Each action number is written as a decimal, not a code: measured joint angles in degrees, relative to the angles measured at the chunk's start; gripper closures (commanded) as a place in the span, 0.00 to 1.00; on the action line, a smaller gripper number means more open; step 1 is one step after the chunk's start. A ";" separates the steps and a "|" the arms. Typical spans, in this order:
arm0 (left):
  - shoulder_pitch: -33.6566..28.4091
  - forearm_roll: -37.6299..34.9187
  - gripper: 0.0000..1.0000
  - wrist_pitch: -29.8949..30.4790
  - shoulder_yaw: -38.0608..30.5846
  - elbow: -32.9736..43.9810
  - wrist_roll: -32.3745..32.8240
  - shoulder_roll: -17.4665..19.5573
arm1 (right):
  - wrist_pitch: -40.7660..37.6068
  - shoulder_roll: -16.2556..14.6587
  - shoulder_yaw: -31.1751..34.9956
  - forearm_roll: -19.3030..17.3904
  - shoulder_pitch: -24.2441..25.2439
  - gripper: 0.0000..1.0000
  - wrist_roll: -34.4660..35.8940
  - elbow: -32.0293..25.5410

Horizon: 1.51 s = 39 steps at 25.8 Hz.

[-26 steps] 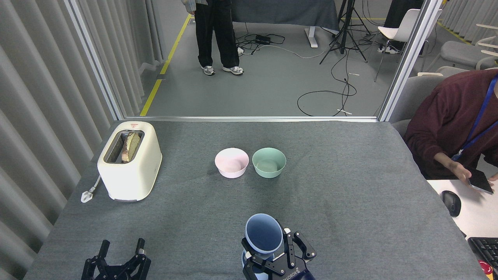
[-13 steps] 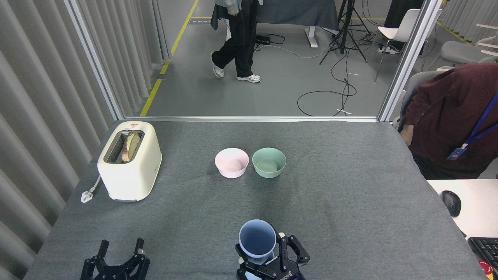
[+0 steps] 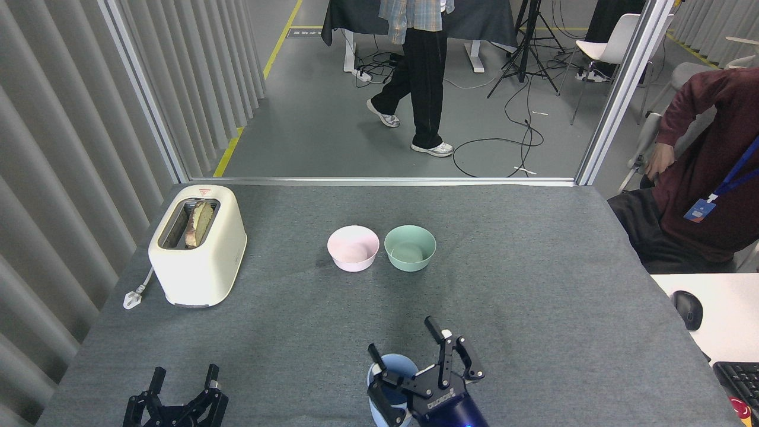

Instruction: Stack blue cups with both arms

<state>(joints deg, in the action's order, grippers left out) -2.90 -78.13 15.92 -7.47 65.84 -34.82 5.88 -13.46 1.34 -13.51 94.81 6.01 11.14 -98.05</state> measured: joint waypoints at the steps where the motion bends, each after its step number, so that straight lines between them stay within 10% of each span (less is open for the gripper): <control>1: 0.00 0.01 0.00 0.00 0.00 0.00 0.00 0.00 | 0.90 0.29 2.12 -0.06 -0.86 0.00 0.84 -0.09; 13: -0.02 0.17 0.00 0.10 0.00 0.34 0.00 -0.03 | -2.76 -2.63 34.32 -5.63 9.33 0.00 9.89 8.25; 39: -6.98 -1.36 0.00 4.41 0.75 6.61 8.42 4.48 | -2.64 -3.36 31.36 -2.67 12.97 0.00 11.37 11.32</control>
<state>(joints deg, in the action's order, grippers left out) -9.88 -79.49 20.33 -6.72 72.45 -26.40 10.36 -16.09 -2.02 17.85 92.14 18.98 22.52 -86.73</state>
